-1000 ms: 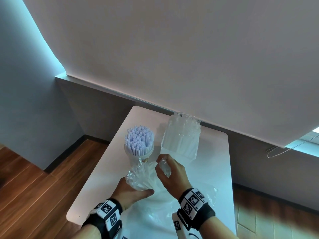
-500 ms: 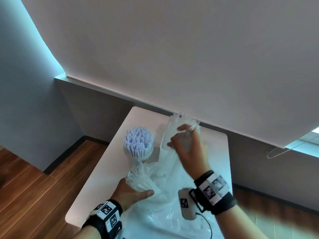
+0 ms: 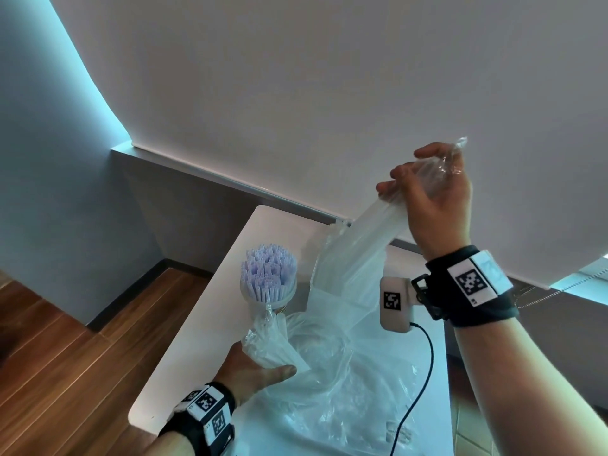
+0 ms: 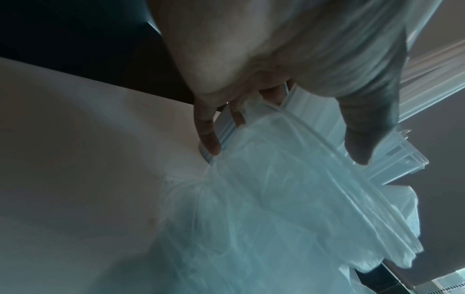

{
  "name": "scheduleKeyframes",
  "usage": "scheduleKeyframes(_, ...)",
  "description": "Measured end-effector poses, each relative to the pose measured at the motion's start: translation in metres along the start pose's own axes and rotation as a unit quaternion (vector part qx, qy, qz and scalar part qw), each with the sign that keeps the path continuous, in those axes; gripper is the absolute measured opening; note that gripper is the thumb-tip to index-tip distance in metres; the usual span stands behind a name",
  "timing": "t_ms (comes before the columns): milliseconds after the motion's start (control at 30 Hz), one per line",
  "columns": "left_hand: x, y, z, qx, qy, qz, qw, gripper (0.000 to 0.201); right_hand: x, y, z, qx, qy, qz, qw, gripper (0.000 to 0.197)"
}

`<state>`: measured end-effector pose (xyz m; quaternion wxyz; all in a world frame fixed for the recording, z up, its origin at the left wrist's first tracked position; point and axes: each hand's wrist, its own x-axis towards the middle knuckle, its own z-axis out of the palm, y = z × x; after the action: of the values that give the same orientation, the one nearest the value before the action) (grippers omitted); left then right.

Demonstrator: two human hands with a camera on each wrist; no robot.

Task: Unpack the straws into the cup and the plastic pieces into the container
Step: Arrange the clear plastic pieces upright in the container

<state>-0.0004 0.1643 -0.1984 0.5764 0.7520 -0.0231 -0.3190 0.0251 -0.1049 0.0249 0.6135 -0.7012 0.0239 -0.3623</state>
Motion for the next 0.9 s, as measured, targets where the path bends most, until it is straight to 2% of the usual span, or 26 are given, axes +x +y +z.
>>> scheduleKeyframes(167,0.001,0.003,0.002,0.002,-0.003,0.0,1.0,0.056,-0.004,0.025,0.007,-0.037,-0.057,0.008,0.998,0.025)
scheduleKeyframes(333,-0.001,0.006,0.003,0.0,-0.002,-0.002,1.0,0.055,-0.014,0.061,0.004,-0.113,-0.025,0.032,0.993,0.024)
scheduleKeyframes(500,0.0,0.003,0.003,-0.007,0.001,-0.009,1.0,0.055,-0.027,0.075,0.0,-0.153,-0.058,0.044,0.986,0.023)
scheduleKeyframes(633,0.003,0.0,0.003,-0.004,-0.003,-0.013,1.0,0.061,-0.032,0.079,0.003,-0.103,-0.016,0.07,0.992,0.023)
scheduleKeyframes(700,0.004,-0.001,0.003,-0.004,-0.004,-0.014,1.0,0.065,-0.033,0.083,0.008,-0.095,-0.02,0.079,0.992,0.023)
scheduleKeyframes(800,0.003,0.0,0.003,-0.004,-0.003,-0.013,1.0,0.065,-0.04,0.091,0.013,-0.223,-0.084,0.074,0.968,0.029)
scheduleKeyframes(900,0.002,0.001,0.002,-0.011,-0.001,-0.013,1.0,0.061,-0.043,0.091,0.009,-0.293,-0.082,0.055,0.951,0.052)
